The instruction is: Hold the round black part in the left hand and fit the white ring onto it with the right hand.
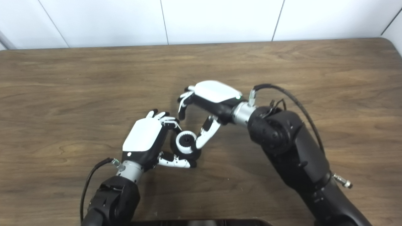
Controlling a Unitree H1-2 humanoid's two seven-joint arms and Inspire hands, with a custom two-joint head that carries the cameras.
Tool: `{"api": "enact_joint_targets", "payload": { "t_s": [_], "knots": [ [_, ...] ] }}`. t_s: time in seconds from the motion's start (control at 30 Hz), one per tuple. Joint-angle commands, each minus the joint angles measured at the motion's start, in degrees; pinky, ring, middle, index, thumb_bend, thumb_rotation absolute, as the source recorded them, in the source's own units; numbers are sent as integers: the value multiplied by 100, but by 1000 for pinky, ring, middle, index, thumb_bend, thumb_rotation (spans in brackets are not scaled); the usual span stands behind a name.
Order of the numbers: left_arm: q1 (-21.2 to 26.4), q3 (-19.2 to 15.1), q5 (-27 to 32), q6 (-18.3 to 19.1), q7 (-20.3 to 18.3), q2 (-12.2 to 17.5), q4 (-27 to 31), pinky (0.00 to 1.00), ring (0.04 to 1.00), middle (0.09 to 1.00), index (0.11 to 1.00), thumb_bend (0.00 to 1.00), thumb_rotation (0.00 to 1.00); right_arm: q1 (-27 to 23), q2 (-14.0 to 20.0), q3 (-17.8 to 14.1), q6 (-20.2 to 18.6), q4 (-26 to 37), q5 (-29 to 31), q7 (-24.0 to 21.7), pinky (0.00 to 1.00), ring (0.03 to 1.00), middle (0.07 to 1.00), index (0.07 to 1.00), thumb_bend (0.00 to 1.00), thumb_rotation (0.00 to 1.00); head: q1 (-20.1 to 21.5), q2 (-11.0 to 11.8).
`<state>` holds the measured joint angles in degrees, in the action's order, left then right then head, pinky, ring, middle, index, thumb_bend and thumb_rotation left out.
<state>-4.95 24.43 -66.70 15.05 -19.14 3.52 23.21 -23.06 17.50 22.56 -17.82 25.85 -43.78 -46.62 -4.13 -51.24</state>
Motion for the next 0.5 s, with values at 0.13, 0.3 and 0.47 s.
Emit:
{"api": "enact_joint_targets", "payload": {
  "t_s": [0.13,0.3,0.47],
  "knots": [
    [-9,32,-25,-14,-198,49,-4,1000,912,778,482,525,55,-317,106,-265,-66,227,66,91,895,964,872,618,978,289,-22,-1],
    [-18,14,4,-12,-214,62,14,1000,911,777,481,525,54,-378,230,-461,-239,344,125,66,890,963,871,619,981,299,-12,-3],
    [-14,1,25,-35,-215,95,21,1000,910,776,482,525,54,-379,258,-571,-297,341,123,117,872,952,863,621,998,319,-15,-4]
  ]
}}
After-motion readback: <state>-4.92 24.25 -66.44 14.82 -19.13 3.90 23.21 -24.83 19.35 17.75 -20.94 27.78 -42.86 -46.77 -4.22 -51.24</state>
